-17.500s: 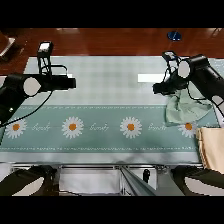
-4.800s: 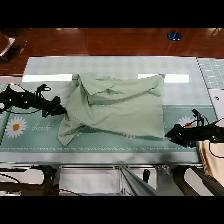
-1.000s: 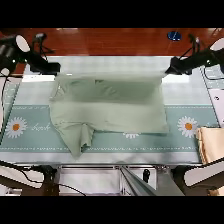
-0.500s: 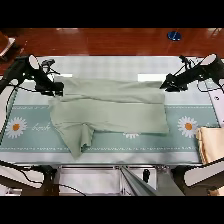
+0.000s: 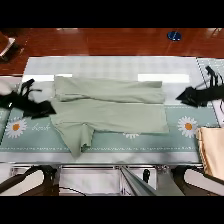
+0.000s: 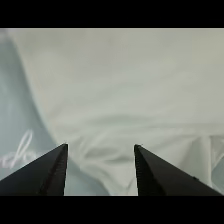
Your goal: Fold the shirts.
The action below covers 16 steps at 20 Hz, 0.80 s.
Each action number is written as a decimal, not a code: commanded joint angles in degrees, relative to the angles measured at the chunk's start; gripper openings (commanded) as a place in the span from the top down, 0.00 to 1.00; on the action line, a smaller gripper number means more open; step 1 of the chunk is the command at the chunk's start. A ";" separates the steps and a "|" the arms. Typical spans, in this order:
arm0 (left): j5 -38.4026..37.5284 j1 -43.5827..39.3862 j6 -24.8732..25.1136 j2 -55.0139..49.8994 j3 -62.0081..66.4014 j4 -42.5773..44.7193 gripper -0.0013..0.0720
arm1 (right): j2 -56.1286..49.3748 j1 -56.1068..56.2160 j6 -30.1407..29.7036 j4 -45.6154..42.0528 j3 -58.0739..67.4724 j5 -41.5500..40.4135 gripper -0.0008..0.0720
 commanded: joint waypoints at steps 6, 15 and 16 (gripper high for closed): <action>3.19 17.90 4.96 13.70 -24.55 -19.06 0.29 | 18.23 -5.27 -3.13 8.41 -23.17 -5.68 0.42; 11.67 6.75 7.54 3.91 -25.99 -25.03 0.29 | 18.21 -5.29 -0.63 9.11 -23.17 -8.41 0.42; 12.41 4.42 7.89 3.17 -25.97 -26.84 0.33 | 18.21 -5.62 3.98 4.28 -23.17 -10.69 0.42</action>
